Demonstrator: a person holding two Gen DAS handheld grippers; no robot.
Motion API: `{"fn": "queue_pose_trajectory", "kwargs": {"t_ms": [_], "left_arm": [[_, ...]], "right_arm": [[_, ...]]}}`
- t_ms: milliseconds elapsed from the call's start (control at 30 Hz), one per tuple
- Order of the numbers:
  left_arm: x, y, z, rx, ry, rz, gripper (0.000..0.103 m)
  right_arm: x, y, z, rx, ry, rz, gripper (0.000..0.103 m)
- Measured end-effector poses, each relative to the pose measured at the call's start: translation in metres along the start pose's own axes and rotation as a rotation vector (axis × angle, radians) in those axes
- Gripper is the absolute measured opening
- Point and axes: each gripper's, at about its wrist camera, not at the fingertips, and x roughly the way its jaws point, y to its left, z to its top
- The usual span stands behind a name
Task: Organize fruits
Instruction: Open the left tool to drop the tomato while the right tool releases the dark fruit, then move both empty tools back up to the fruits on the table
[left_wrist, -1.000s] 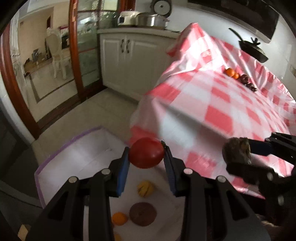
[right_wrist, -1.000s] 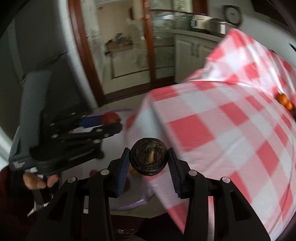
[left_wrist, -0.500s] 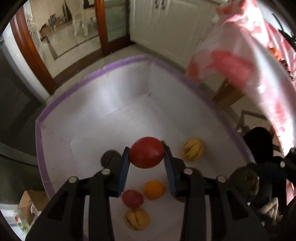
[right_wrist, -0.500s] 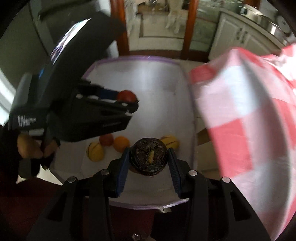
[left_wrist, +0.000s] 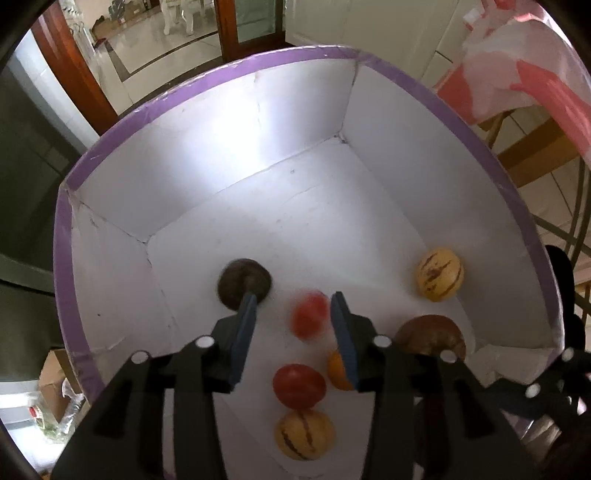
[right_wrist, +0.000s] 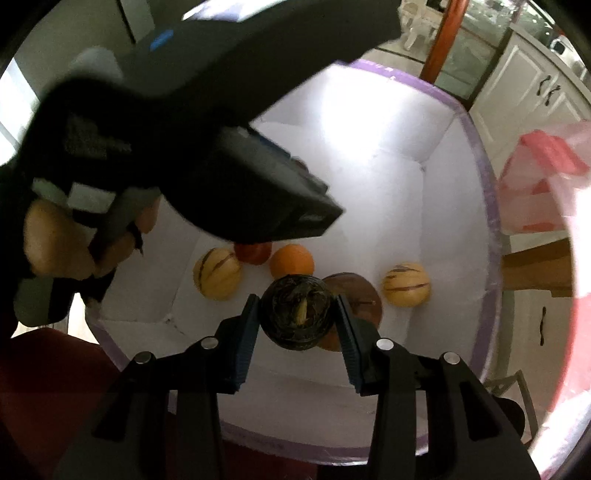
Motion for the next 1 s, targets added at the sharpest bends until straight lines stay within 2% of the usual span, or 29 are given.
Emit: {"fn": "queue_pose_trajectory", "kwargs": {"t_ms": [133, 267, 367, 433, 500, 767, 1000], "left_arm": [[0.000, 0.002, 0.001, -0.009, -0.004, -0.002, 0.058], [-0.004, 0.004, -0.002, -0.031, -0.012, -0.003, 0.081], [-0.006, 0.006, 0.000, -0.043, -0.013, -0.005, 0.083], [-0.005, 0.007, 0.001, -0.048, -0.004, -0.008, 0.087], [-0.006, 0.007, 0.002, -0.051, -0.001, -0.010, 0.090], [-0.013, 0.008, 0.006, -0.059, -0.015, -0.013, 0.092], [-0.034, 0.000, 0.013, -0.042, -0.057, -0.010, 0.093]], "right_arm": [[0.007, 0.000, 0.005, -0.026, 0.013, 0.010, 0.042], [0.005, -0.001, 0.006, -0.030, 0.009, 0.011, 0.044], [0.003, -0.002, 0.006, -0.028, -0.007, 0.008, 0.050], [0.000, -0.002, 0.006, -0.028, -0.017, 0.008, 0.060], [-0.005, -0.003, 0.006, -0.029, -0.035, 0.006, 0.063], [-0.025, -0.009, 0.012, -0.013, -0.066, -0.005, 0.064], [-0.044, -0.020, 0.013, 0.027, -0.130, -0.004, 0.069]]}}
